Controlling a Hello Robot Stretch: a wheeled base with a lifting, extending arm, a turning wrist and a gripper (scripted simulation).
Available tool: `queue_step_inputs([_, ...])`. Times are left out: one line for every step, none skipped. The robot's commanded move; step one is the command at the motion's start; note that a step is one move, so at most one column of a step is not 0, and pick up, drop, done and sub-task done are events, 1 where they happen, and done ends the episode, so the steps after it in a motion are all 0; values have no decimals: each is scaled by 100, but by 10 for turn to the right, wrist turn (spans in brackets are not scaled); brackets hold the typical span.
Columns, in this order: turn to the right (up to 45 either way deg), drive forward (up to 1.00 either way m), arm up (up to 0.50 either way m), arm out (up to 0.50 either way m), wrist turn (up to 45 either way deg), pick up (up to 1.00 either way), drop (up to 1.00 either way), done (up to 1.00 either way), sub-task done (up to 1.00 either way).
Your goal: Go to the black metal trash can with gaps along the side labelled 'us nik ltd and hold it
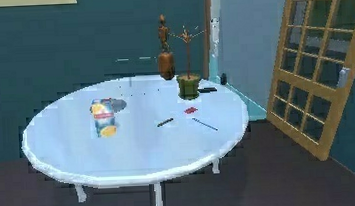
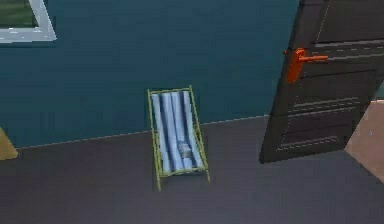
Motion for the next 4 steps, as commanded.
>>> queue_step_inputs([450, 0, 0, 0, 0, 0, 0, 0, 0])
queue_step_inputs([0, 85, 0, 0, 0, 0, 0, 0, 0])
queue_step_inputs([-180, 0, 0, 0, 0, 0, 0, 0, 0])
queue_step_inputs([0, 75, 0, 0, 0, 0, 0, 0, 0])
